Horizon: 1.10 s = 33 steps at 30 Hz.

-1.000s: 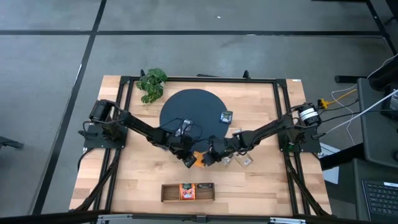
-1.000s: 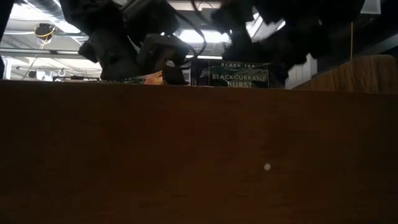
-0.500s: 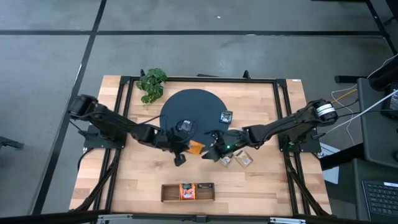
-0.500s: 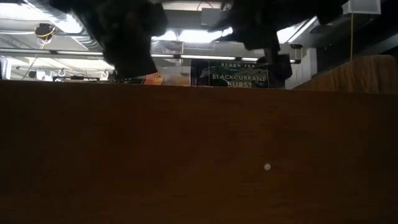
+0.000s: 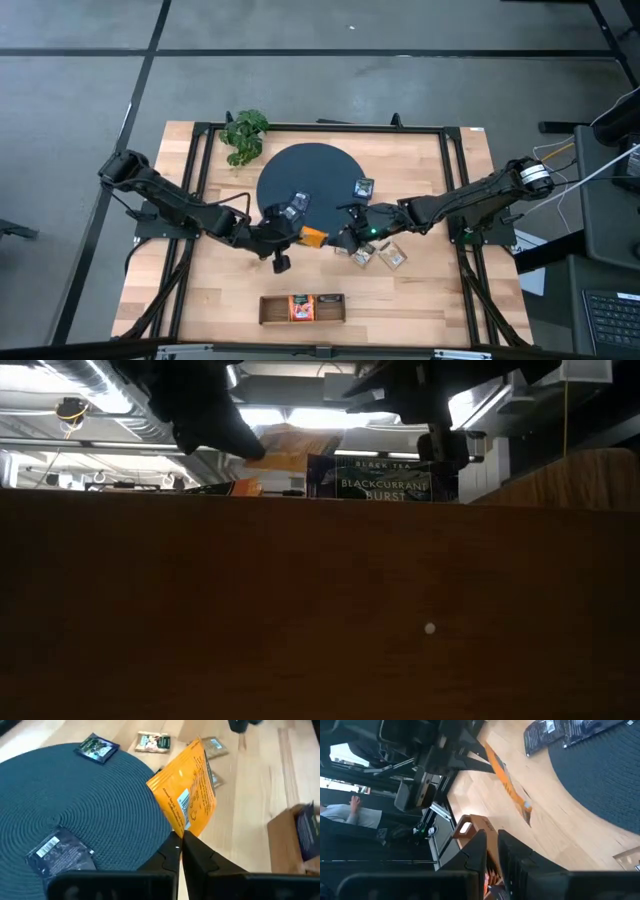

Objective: Pick & Place Tea
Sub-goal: Put the orange tea bag into the middle section of the wooden organizer

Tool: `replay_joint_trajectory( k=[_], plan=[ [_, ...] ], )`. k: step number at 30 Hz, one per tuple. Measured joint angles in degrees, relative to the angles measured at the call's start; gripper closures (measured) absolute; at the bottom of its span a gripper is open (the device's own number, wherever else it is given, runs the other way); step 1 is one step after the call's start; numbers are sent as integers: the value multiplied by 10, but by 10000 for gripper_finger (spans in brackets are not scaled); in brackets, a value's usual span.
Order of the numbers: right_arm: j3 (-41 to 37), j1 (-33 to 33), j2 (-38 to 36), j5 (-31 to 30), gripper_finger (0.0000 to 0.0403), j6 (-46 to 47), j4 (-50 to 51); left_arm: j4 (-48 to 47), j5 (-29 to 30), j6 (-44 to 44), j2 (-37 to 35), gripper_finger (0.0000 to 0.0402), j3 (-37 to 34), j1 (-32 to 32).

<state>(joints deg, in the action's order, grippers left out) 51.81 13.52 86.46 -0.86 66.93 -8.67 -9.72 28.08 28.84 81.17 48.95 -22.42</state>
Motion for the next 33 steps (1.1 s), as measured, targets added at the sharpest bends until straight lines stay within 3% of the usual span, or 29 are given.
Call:
replay_joint_trajectory(
  k=[5,10,15,20,26,33],
  plan=[
    [0,0,0,9,329,-17,23,20,-38,92,-1,398,0,20],
    [0,0,0,9,273,-16,58,24,-103,173,-1,398,0,43],
    [0,0,0,-10,224,-28,63,85,-144,199,-1,398,0,58],
    [0,0,0,-25,206,-46,48,131,-172,227,-1,398,0,74],
    [0,0,0,-25,238,-59,24,123,-196,255,-1,398,0,88],
    [0,0,0,-25,348,-60,25,89,-217,269,-1,398,0,95]
  ],
)
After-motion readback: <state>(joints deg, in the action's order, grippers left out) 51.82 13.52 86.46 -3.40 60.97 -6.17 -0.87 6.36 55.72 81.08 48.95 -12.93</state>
